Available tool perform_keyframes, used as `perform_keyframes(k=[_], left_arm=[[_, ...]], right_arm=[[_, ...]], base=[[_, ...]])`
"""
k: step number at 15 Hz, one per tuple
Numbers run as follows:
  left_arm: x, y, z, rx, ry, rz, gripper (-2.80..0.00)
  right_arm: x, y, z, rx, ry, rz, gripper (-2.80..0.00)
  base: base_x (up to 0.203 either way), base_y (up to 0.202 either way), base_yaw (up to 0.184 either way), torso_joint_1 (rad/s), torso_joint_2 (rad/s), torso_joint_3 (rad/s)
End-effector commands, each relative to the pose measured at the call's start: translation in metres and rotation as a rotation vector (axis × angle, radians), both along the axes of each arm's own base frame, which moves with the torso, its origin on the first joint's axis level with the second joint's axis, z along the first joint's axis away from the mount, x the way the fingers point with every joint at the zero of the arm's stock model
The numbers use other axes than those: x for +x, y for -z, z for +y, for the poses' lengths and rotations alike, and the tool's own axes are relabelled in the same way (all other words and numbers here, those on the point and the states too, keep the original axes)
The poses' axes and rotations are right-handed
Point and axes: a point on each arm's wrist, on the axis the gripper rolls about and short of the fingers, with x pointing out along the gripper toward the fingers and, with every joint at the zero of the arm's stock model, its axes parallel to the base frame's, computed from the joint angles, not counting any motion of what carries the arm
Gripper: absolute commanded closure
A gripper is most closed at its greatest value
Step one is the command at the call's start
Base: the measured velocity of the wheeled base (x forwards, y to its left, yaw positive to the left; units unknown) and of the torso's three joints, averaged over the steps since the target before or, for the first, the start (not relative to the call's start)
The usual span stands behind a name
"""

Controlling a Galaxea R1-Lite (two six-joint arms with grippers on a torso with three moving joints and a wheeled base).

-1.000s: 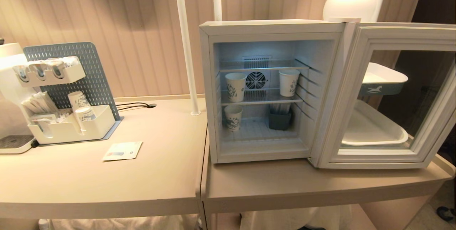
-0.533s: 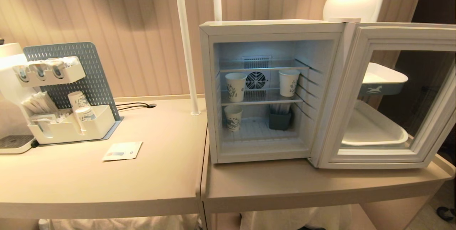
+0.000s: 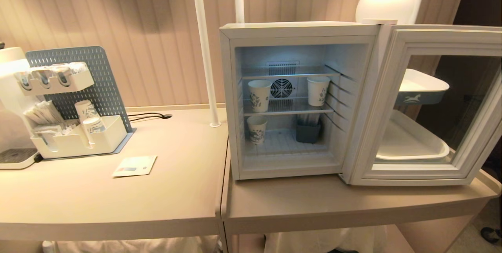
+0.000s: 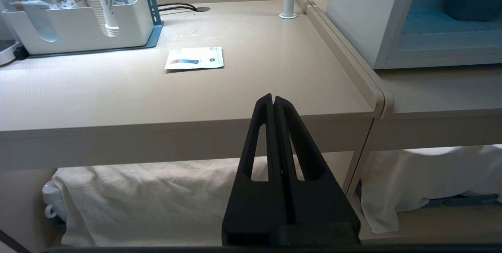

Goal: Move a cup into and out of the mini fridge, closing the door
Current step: Place the yoghurt on the table

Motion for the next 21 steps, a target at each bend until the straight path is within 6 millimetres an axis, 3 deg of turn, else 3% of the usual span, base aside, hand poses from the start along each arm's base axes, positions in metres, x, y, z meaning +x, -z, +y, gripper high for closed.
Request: perform_keyframes(k=[1,7,12,21], left_arm=[[0.0001,-0.0001,0.0000,0.000,-0.001,0.001,0.00],[0.0001,-0.0001,0.0000,0.000,-0.001,0.001,0.00],[0.0001,-0.0001,0.0000,0.000,-0.001,0.001,0.00],[0.0001,-0.0001,0.0000,0.000,-0.001,0.001,0.00]], right_arm=[[0.0006,0.0011,0.0000,-0.001,0.000,0.007,0.00],[0.0006,0.0016,0.0000,0.007,0.001,0.012,0.00],[0.0006,0.0016,0.0000,0.007,0.001,0.012,0.00],[0.0006,0.0016,-0.0001,0.009,0.003,0.012,0.00]], base=[[-0.061,0.000,0.004,0.011,0.01,-0.002],[-0.170,0.000,-0.001,0.003,0.00,0.000],[0.001,0.028,0.008,0.004,0.00,0.001],[0.000,0.184,0.001,0.001,0.00,0.001]])
